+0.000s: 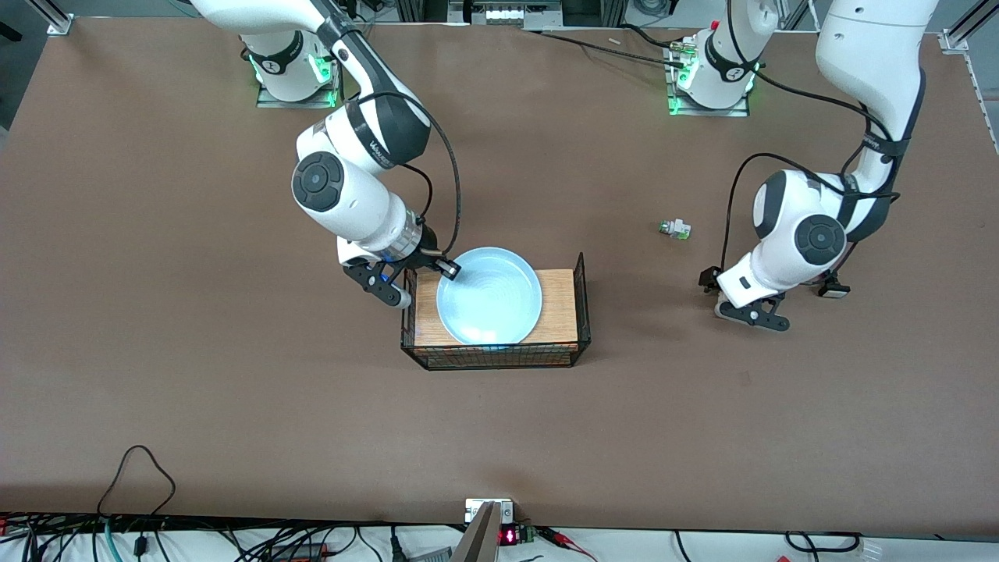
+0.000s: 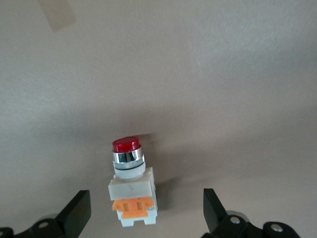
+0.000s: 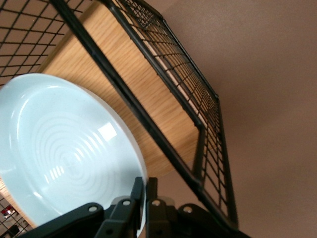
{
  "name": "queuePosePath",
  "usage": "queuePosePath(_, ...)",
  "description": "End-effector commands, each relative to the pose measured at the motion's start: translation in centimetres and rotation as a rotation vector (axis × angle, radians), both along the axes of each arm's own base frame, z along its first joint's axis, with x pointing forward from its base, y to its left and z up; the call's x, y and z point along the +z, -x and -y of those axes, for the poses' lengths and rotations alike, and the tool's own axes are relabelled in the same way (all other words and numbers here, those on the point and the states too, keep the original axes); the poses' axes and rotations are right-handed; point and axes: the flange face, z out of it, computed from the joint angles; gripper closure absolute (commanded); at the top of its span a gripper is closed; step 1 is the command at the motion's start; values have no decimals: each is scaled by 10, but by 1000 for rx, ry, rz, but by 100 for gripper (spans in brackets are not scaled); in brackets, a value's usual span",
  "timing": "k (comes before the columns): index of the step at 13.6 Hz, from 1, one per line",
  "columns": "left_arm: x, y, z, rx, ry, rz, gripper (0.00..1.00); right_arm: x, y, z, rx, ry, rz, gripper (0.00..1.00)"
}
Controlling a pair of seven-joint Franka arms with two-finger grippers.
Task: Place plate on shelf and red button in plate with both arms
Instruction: 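Lower the plate into the basket while the left gripper reaches the red button, then open the right gripper and withdraw while the left gripper lifts the button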
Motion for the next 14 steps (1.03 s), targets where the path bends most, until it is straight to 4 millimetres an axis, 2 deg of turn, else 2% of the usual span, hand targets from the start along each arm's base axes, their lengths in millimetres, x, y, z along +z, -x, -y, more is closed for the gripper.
queuePosePath(1, -13, 7, -4, -32, -8, 4, 0, 35, -1, 10, -14, -1, 40, 0)
queuePosePath(2, -19, 7, -5, -32, -6, 13, 1, 54, -2, 19, -12, 0, 41, 0)
queuePosePath(3, -27, 9, -5, -32, -5, 16, 7, 71, -3, 28, -12, 3, 44, 0)
queuePosePath(4, -32, 10, -8, -28, -5, 11, 21, 92, 0, 33, -6, 1, 46, 0)
queuePosePath(5, -30, 10, -8, -26, -5, 11, 49, 112, -1, 47, -8, 5, 43, 0)
queuePosePath(6, -29, 10, -8, -26, -5, 10, 66, 128, 0, 57, 6, 24, 39, 0)
queuePosePath(7, -28, 9, -8, -26, -6, 8, 81, 137, 1, 71, 56, 64, 39, 0)
queuePosePath(8, -25, 8, -8, -23, -6, 12, 91, 145, -2, 93, 118, 113, 58, 0)
queuePosePath(10, -2, -1, -5, -27, -6, 19, 94, 157, -12, 143, 260, 191, 96, 0)
queuePosePath(11, 20, -9, 0, -49, -7, 24, 94, 156, -19, 174, 325, 223, 84, 0)
queuePosePath(14, 96, -37, 57, -85, 18, -45, 94, 164, -31, 266, 469, 253, 71, 0)
